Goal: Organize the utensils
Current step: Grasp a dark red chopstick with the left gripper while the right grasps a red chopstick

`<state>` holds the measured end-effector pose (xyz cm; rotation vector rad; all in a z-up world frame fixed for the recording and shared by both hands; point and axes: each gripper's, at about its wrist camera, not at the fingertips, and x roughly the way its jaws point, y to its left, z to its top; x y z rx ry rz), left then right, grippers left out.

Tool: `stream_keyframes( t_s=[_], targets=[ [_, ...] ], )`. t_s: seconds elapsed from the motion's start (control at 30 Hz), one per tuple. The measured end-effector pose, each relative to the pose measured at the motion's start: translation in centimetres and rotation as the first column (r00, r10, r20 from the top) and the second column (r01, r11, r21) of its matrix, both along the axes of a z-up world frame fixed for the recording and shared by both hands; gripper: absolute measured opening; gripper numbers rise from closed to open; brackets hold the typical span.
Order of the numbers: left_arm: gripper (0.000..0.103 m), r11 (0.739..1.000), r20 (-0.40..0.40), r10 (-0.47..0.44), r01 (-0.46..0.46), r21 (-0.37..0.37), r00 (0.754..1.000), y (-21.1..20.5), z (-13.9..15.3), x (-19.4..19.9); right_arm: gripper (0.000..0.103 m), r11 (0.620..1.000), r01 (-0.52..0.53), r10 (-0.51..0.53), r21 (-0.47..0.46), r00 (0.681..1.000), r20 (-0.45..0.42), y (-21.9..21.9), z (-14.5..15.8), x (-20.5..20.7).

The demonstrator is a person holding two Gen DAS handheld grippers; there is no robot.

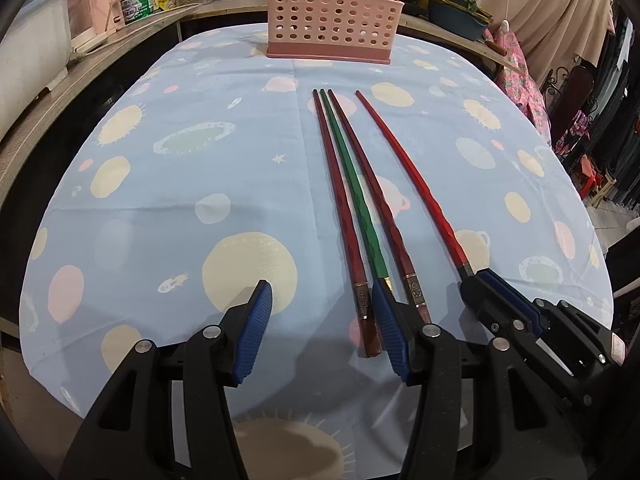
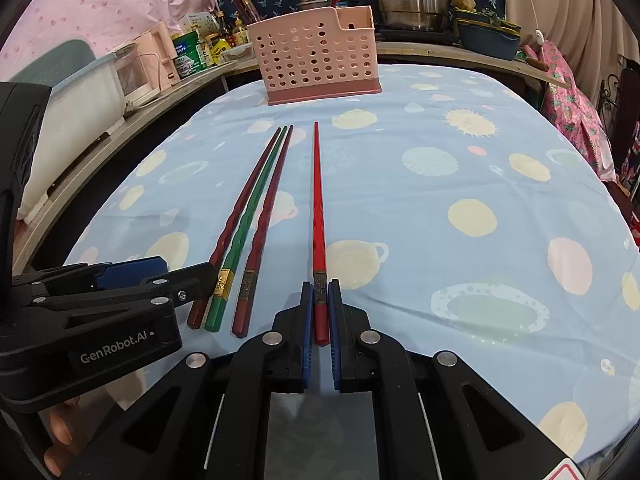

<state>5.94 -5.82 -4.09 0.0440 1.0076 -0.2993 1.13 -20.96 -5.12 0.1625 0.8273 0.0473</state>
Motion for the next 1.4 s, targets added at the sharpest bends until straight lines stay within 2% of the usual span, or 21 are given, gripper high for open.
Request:
stream_keyframes(
  t_s=[0.73,1.03,1.4],
  targets=[
    [0.05,0.998,0.044,0.017,-0.019,0.058,0.999,-0.57,-0.26,0.1,0.007,1.0,0.0,0.0,0.001,1.0,0.0,-0.01,-0.06,-0.02],
    [0.036,0.999,0.031,0.026,-0.027,0.037,0.999,0.35,-0.11,0.33,0.007,1.0,0.0,0.0,0.001,1.0,0.001,-0.02,-0.07,-0.04],
    [0.039,0.998,0.048,0.016,-0.019,0.058,0.999,-0.31,-0.21,0.05,0.007,1.0,0.001,-0.001,0.001,1.0,0.001,0.01,-0.08,-0.02]
  ],
)
